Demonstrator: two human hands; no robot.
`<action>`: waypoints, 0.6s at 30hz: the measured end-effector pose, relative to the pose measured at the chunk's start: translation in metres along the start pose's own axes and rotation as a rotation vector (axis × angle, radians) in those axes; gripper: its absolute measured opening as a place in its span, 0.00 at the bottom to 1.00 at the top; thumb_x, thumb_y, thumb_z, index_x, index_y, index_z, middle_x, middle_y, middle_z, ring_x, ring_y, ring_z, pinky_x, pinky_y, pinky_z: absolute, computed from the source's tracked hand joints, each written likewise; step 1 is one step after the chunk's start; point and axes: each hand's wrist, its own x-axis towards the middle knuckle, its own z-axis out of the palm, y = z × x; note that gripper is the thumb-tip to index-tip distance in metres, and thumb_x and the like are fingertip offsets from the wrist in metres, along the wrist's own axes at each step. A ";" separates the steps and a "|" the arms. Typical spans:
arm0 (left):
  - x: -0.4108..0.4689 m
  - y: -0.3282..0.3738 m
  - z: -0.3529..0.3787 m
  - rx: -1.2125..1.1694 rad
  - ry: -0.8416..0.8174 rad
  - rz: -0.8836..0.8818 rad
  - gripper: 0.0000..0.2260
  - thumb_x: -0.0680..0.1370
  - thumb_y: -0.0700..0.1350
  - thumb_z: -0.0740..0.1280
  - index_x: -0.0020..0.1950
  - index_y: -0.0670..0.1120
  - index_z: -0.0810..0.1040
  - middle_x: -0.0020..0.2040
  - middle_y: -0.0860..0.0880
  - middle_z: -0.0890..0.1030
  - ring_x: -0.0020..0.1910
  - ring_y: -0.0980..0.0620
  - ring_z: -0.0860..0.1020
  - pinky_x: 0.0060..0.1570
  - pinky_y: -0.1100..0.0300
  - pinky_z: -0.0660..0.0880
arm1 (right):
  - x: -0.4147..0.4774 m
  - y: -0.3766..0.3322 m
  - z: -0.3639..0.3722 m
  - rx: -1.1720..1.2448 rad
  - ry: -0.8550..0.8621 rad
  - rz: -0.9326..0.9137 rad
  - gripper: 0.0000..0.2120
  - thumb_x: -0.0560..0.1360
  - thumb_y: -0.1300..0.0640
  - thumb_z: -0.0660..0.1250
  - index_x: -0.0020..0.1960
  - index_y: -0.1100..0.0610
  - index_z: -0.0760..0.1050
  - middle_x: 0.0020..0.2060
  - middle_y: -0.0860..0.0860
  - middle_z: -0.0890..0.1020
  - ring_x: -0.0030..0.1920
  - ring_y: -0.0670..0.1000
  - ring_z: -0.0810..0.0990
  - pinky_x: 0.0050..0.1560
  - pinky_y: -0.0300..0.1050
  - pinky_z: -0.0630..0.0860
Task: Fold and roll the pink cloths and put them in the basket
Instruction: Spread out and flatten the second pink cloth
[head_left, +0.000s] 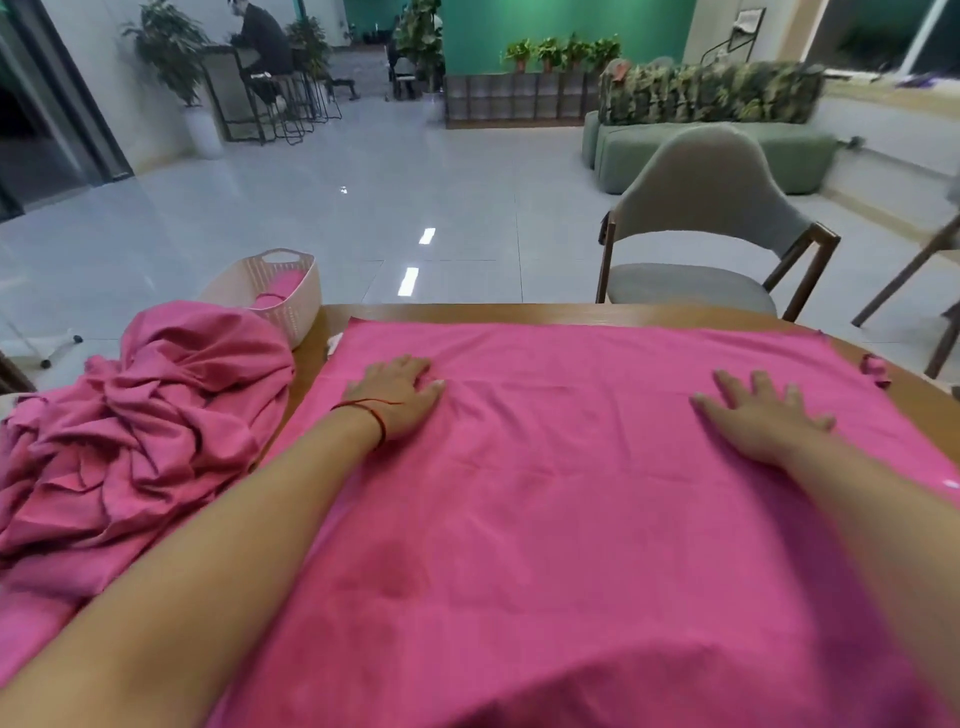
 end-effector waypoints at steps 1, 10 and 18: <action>0.009 -0.001 0.005 0.041 -0.048 -0.036 0.35 0.78 0.75 0.46 0.83 0.63 0.55 0.85 0.56 0.53 0.84 0.42 0.53 0.79 0.33 0.51 | 0.007 0.002 0.001 -0.007 0.020 -0.009 0.42 0.73 0.17 0.40 0.84 0.31 0.44 0.87 0.48 0.44 0.85 0.66 0.45 0.75 0.83 0.44; 0.091 -0.001 0.016 0.164 -0.046 -0.100 0.33 0.79 0.76 0.42 0.82 0.69 0.42 0.85 0.57 0.40 0.84 0.42 0.42 0.76 0.27 0.41 | 0.091 -0.020 -0.011 -0.057 0.042 -0.053 0.43 0.72 0.16 0.38 0.83 0.30 0.42 0.86 0.47 0.43 0.85 0.63 0.44 0.76 0.81 0.43; 0.152 0.002 0.012 0.154 -0.027 -0.105 0.35 0.78 0.77 0.42 0.83 0.68 0.44 0.86 0.56 0.42 0.84 0.42 0.42 0.76 0.26 0.42 | 0.152 -0.040 -0.019 -0.046 0.050 -0.052 0.42 0.73 0.16 0.39 0.83 0.30 0.44 0.87 0.47 0.45 0.85 0.63 0.45 0.77 0.80 0.43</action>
